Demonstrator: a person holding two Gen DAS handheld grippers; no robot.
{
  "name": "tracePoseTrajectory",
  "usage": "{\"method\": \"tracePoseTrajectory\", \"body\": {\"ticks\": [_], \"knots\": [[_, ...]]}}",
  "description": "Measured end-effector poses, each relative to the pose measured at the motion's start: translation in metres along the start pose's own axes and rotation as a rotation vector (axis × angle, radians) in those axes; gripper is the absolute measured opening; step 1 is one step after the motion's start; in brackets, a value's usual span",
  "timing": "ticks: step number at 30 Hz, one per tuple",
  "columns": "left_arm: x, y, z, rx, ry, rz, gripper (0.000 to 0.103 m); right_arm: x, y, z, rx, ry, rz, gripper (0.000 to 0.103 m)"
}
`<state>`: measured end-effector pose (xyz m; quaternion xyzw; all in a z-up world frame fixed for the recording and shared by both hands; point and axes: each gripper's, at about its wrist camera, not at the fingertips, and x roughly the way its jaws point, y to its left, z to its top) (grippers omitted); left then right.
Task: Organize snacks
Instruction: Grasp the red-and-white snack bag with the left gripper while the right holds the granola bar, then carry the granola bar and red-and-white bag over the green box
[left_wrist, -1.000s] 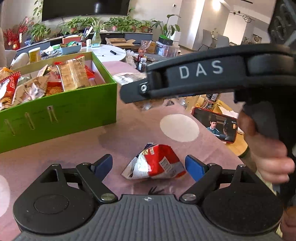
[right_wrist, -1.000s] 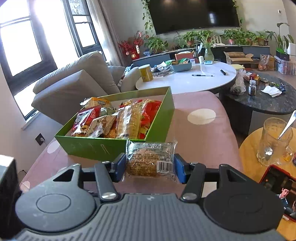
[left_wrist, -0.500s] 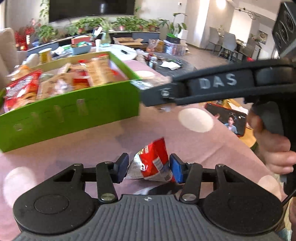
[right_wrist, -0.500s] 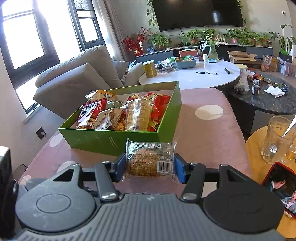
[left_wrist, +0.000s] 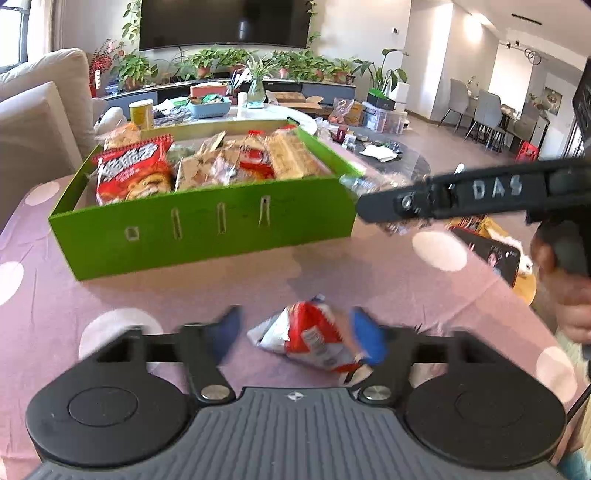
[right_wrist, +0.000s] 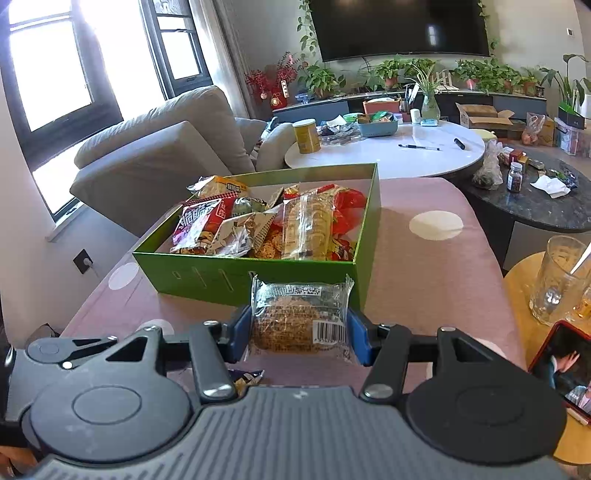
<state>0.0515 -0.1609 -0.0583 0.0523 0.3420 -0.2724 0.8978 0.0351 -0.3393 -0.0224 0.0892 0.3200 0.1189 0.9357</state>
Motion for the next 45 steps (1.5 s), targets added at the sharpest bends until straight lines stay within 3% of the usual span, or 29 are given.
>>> {"method": "tracePoseTrajectory", "body": {"ticks": [12,17,26,45], "knots": [[0.019,0.004,-0.007,-0.003,0.048,-0.006,0.073,0.015,0.003,-0.009,0.019,0.04,-0.013,0.071],[0.02,-0.002,-0.004,0.036,0.044,-0.005,0.047,0.018,0.003,-0.011,0.023,0.048,-0.015,0.071],[0.011,0.008,-0.005,-0.002,0.035,0.013,0.047,0.012,0.004,-0.012,0.039,0.037,-0.019,0.071],[-0.033,0.035,0.023,-0.035,-0.131,0.088,0.047,0.002,0.033,0.003,-0.031,-0.023,-0.016,0.071]]}}
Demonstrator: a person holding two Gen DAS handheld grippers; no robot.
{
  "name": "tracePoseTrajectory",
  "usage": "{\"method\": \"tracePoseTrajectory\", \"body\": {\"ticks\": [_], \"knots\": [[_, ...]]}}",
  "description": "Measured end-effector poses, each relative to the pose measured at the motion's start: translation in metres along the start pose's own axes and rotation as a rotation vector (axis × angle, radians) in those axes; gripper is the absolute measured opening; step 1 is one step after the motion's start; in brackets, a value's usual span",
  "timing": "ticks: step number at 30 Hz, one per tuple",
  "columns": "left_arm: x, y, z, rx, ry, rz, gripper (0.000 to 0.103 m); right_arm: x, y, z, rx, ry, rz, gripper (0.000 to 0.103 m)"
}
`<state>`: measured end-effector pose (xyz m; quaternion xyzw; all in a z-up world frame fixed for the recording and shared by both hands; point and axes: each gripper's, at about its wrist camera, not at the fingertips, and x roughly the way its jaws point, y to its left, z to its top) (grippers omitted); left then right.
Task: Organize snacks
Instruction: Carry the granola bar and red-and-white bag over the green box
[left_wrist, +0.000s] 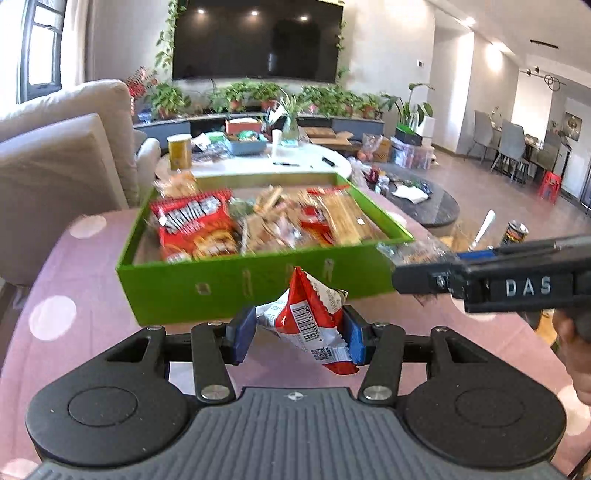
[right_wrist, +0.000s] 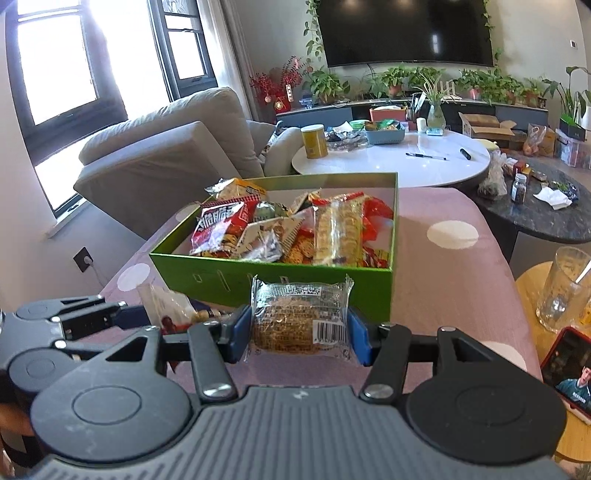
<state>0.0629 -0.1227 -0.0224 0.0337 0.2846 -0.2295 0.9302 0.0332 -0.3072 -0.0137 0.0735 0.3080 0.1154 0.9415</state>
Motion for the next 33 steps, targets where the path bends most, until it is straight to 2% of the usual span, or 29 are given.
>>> {"method": "tracePoseTrajectory", "body": {"ticks": [8,14,24,33], "knots": [[-0.003,0.013,0.025,0.009,-0.06,0.025,0.047,0.008,0.006,0.014,-0.009,-0.021,-0.003,0.071],[0.007,0.021,0.041,-0.003,-0.072,0.032,0.047,0.017,0.005,0.032,-0.01,-0.047,-0.018,0.071],[0.042,0.029,0.083,0.023,-0.102,0.034,0.047,0.045,-0.007,0.073,0.056,-0.08,-0.016,0.071],[0.087,0.034,0.098,0.039,-0.068,0.029,0.047,0.074,-0.026,0.091,0.126,-0.069,-0.039,0.071]]}}
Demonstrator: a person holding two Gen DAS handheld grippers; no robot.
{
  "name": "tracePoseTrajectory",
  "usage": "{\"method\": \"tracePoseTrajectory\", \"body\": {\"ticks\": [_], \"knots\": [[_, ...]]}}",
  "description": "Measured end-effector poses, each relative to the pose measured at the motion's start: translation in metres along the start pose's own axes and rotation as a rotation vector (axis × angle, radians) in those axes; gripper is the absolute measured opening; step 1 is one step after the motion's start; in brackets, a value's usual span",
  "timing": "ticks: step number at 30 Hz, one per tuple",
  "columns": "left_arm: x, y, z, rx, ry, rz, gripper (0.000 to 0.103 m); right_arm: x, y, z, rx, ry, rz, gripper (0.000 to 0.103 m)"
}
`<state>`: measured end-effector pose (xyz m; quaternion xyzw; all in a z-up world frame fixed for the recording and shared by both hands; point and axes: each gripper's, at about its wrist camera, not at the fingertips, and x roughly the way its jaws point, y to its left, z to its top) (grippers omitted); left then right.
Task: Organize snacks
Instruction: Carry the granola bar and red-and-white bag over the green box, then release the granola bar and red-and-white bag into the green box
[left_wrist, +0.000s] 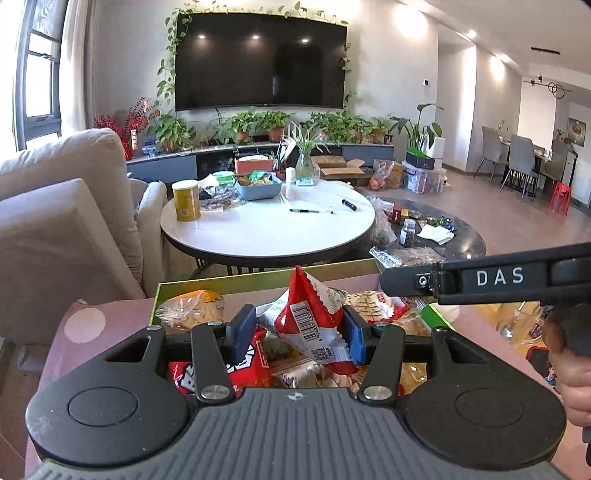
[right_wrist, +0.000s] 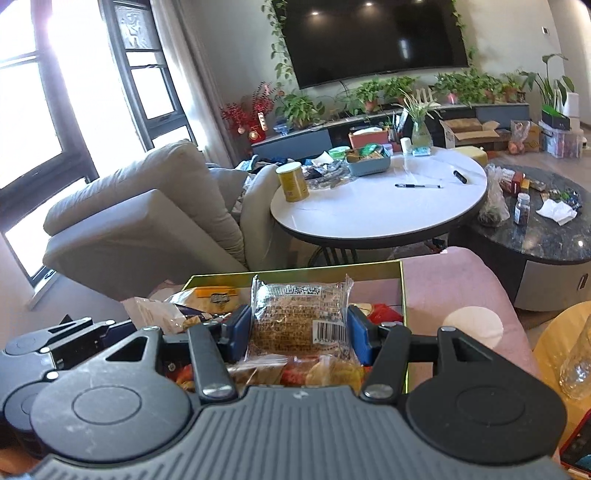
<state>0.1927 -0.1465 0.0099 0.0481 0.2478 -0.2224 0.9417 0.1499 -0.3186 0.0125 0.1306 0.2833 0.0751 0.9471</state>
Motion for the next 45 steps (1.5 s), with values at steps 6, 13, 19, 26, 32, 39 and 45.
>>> {"method": "tracePoseTrajectory", "body": {"ticks": [6,13,19,26,32,39,45], "knots": [[0.025,0.008,-0.003,-0.009,0.036,0.004,0.047,0.017,-0.003,-0.002,0.027,0.023,-0.004,0.071],[0.033,0.01,-0.008,-0.005,0.029,0.035,0.076,0.03,-0.001,-0.003,0.043,0.033,-0.018,0.074],[0.028,0.005,-0.009,0.018,0.023,0.064,0.085,0.021,-0.004,-0.005,0.067,0.019,-0.022,0.074],[0.008,-0.001,-0.009,0.038,0.0,0.082,0.09,-0.001,0.003,-0.006,0.051,-0.026,-0.037,0.074],[-0.028,-0.003,-0.019,0.028,-0.052,0.137,0.101,-0.027,0.013,-0.013,0.023,-0.071,-0.058,0.074],[-0.075,-0.003,-0.054,-0.029,-0.046,0.199,0.102,-0.06,0.026,-0.046,0.018,-0.082,-0.084,0.074],[-0.108,-0.013,-0.078,-0.005,-0.028,0.257,0.102,-0.082,0.047,-0.063,-0.03,-0.08,-0.084,0.074]]}}
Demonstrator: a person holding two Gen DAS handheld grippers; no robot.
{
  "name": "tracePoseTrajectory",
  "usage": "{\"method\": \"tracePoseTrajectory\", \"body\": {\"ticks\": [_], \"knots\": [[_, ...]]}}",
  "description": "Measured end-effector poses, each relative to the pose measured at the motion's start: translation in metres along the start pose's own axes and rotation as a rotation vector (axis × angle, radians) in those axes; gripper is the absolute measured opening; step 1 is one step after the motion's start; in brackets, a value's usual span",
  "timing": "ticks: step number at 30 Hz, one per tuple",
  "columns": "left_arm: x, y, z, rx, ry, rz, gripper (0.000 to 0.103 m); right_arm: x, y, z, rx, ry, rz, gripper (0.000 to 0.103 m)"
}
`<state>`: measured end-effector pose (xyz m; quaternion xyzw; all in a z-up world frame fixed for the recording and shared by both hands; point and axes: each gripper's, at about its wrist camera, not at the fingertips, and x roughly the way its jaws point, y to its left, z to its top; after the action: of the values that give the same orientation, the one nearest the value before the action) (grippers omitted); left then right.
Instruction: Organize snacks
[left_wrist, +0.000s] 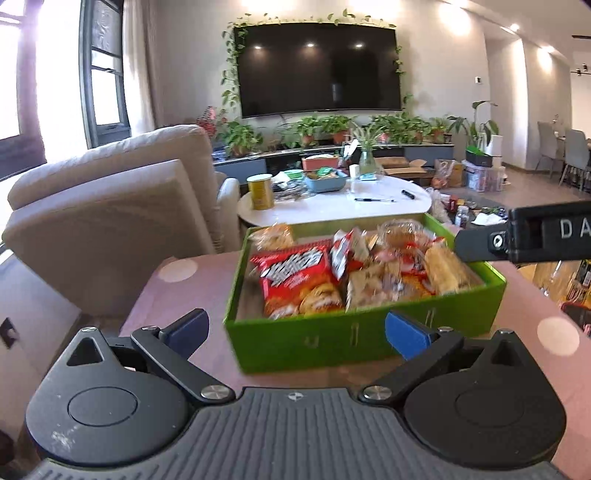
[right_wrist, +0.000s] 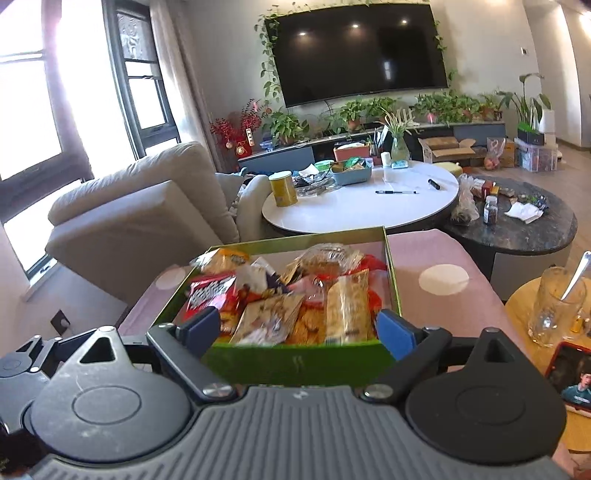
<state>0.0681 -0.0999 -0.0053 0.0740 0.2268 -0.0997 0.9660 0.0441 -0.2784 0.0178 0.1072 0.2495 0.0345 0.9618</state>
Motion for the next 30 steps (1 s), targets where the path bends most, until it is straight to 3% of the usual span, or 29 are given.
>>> {"method": "tracePoseTrajectory", "body": {"ticks": [9,14,30], "knots": [[-0.032,0.017,-0.022,-0.064,0.022,0.066,0.102,-0.016,0.01,-0.019,-0.015,0.008,-0.018,0.074],[-0.042,0.026,-0.025,-0.087,0.017,0.066,0.103,-0.019,0.015,-0.024,-0.008,0.018,-0.021,0.074],[-0.036,0.029,-0.032,-0.105,0.039,0.062,0.103,-0.014,0.022,-0.037,-0.019,0.037,-0.024,0.074]]}}
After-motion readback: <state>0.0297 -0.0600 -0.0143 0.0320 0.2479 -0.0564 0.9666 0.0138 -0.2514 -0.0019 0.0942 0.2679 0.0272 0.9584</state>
